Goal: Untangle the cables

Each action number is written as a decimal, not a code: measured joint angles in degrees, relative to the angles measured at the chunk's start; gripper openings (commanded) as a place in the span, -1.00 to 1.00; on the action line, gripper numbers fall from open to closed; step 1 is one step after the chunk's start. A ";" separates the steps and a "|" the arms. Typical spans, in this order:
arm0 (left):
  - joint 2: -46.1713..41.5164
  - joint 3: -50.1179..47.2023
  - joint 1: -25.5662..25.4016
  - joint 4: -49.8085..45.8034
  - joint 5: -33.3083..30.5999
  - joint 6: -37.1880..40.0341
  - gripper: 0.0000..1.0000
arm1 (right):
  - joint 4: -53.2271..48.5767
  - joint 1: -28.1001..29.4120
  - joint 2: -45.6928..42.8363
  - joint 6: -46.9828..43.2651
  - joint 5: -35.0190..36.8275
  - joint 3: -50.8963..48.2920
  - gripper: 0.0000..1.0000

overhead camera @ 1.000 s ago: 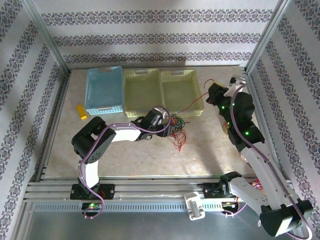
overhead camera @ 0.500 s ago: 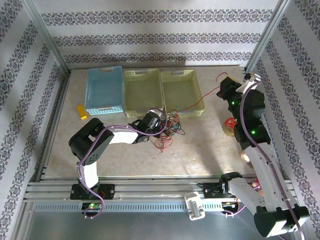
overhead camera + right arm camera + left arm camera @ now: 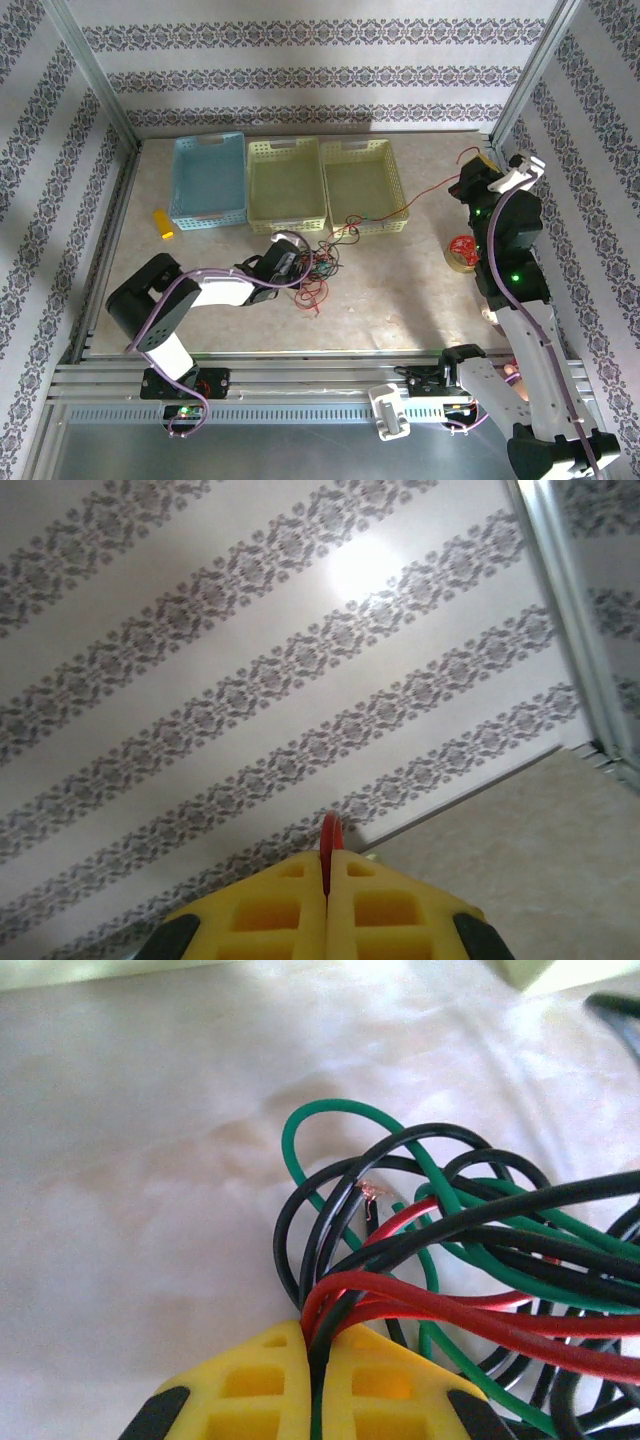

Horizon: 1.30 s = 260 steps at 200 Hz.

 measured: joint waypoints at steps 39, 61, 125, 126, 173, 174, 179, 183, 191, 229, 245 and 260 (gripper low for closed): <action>-6.82 -6.40 2.25 -2.01 -5.14 -7.19 -1.00 | -3.41 0.00 -1.66 -0.15 6.84 -0.13 -1.00; -9.68 -7.78 3.67 -5.62 -8.59 -11.32 -1.00 | -5.66 0.00 -2.56 -0.11 11.45 -0.90 -1.00; -16.44 -8.44 9.05 -16.94 -15.96 -19.43 -1.00 | -9.92 0.00 -3.74 -0.37 24.35 -1.27 -1.00; -16.46 -8.44 9.09 -16.96 -15.98 -19.43 -1.00 | -9.94 0.00 -3.74 -0.37 24.37 -1.31 -1.00; -16.28 -7.50 9.16 -17.25 -14.12 -14.51 -1.00 | -10.38 -0.39 -3.72 -0.09 22.03 -3.19 -1.00; -16.26 -7.48 9.16 -17.16 -14.03 -14.38 -1.00 | -10.36 -0.39 -3.72 -0.09 21.94 -3.19 -1.00; -16.11 -7.43 9.16 -16.81 -13.38 -13.68 -1.00 | -10.36 -0.39 -3.72 -0.04 21.20 -3.30 -1.00; -15.93 -7.39 9.16 -16.46 -12.74 -13.05 -1.00 | -10.34 -0.37 -3.72 -0.04 20.50 -3.34 -1.00; -15.61 -7.32 9.14 -15.69 -11.39 -11.76 -1.00 | -10.25 -0.37 -3.69 -0.13 18.86 -3.34 -1.00; -13.33 -5.79 7.28 -10.95 -3.43 -4.17 -0.28 | -8.31 -0.33 -3.69 -1.99 9.29 -3.21 -1.00; -12.96 -4.85 6.16 -8.87 -0.04 -1.99 0.16 | -7.13 -0.04 -3.52 -3.19 2.99 -2.58 -1.00; -12.96 -4.35 5.66 -6.88 2.67 -0.59 0.40 | -6.58 1.05 -2.86 -3.89 -2.62 -1.07 -1.00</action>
